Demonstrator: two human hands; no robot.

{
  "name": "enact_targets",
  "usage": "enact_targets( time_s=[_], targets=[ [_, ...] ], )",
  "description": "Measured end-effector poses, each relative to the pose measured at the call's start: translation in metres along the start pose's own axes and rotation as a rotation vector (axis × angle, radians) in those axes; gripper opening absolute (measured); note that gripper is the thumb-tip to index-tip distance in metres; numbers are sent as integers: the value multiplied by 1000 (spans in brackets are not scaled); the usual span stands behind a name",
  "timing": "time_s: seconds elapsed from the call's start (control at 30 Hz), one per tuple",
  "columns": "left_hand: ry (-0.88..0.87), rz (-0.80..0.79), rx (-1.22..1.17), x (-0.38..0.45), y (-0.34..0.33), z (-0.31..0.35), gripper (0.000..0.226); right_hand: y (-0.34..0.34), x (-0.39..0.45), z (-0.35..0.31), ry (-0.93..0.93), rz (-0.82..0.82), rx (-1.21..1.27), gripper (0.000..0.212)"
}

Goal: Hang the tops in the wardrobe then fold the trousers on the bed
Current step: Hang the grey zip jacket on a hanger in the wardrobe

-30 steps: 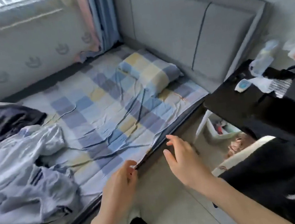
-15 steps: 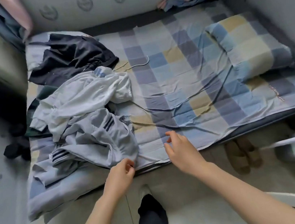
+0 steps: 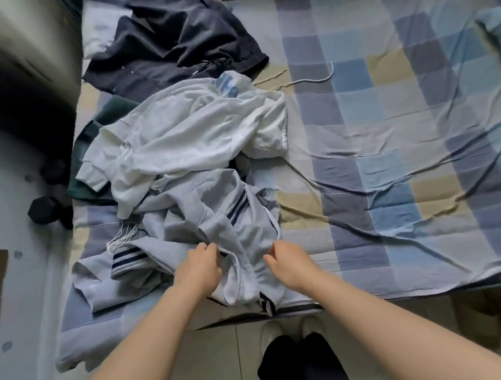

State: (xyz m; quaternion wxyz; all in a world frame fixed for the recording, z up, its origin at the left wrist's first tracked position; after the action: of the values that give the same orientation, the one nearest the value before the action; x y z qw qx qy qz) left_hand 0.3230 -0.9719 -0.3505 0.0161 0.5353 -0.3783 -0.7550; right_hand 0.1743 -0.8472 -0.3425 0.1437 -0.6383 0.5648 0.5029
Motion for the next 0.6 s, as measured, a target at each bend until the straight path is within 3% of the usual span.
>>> enact_targets(
  time_s=[0.13,0.23,0.3,0.37,0.53,0.6],
  targets=[
    [-40,203,195,50,-1,-12,56,-32,63,-7,-44,-102,67,30],
    [-118,290,521,82,-6,-8,79,-65,98,-6,-116,-135,120,58],
    [-73,278,596,97,-3,-7,82,-80,112,-9,-175,-94,169,75],
    [-78,320,545,112,0,-11,78,-91,120,-12,-243,-82,161,77],
    [-390,398,135,118,0,-14,50,-91,119,-1,-234,-54,106,38],
    [-359,378,-91,105,5,-8,44,-83,109,10,-157,-57,189,20]
  ],
)
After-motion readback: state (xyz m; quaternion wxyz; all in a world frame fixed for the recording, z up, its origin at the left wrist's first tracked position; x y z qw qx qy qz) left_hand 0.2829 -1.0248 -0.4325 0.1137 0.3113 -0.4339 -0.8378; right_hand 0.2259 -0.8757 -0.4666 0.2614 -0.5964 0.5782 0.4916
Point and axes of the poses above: each hand's wrist, its own x-axis towards the middle knuckle, its own y-axis out of the back of the hand, z = x × y, the point moved 2 cm from there along x, towards the middle knuckle, and after that the axes turned 11 degrees about -z, right-handed, at the moved point
